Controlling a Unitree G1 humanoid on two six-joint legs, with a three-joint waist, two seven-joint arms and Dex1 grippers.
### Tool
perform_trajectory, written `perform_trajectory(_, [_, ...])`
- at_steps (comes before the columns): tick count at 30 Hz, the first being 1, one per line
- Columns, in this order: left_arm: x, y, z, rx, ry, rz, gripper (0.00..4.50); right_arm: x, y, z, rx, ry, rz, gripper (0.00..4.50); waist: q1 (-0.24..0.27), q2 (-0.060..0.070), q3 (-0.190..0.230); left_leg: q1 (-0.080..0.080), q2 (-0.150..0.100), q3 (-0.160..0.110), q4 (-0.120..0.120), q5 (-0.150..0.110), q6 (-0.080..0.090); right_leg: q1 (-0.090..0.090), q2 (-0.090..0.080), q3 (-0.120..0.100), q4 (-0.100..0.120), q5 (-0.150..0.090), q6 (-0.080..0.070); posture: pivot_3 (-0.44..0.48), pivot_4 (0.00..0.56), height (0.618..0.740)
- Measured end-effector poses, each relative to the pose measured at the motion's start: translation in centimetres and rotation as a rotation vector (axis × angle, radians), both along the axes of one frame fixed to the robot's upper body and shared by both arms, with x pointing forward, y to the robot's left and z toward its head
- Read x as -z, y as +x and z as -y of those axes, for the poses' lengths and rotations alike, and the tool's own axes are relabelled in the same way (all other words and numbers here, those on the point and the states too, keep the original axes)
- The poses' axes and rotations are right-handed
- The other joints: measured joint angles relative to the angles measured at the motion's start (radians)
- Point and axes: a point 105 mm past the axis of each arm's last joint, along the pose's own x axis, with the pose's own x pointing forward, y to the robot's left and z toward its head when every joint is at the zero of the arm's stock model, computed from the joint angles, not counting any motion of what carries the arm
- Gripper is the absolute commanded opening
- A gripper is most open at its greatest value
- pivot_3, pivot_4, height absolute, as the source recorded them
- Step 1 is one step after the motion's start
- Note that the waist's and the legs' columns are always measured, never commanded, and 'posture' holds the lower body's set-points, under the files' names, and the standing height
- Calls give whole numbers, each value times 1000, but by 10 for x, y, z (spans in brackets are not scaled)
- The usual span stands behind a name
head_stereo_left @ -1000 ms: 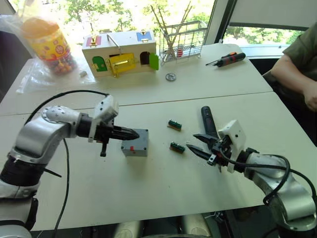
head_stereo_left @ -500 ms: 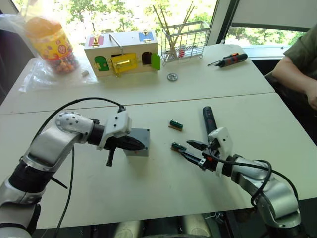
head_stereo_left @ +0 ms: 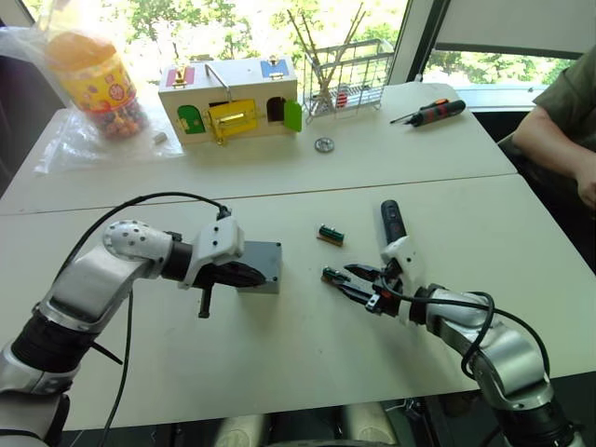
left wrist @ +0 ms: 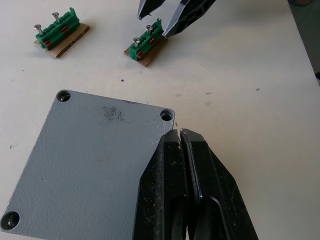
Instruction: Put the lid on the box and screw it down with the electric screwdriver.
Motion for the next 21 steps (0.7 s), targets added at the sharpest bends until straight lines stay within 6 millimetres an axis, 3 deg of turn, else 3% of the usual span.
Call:
perform_trajectory(6, [0, 1, 4, -6, -18, 8, 0, 0, 4, 2, 14, -7, 9, 1967, 1, 0, 0, 0, 0, 0, 0, 0, 0, 0, 0, 0, 0, 0, 0, 0, 150, 740])
perform_trajectory(10, [0, 1, 6, -4, -26, 14, 0, 1, 6, 2, 16, -16, 13, 135, 0, 0, 0, 0, 0, 0, 0, 0, 0, 0, 0, 0, 0, 0, 0, 0, 150, 740])
perform_trajectory(21, [1, 3, 8, -13, -23, 26, 0, 2, 5, -3, 0, -22, 20, 51, 0, 0, 0, 0, 0, 0, 0, 0, 0, 0, 0, 0, 0, 0, 0, 0, 150, 740])
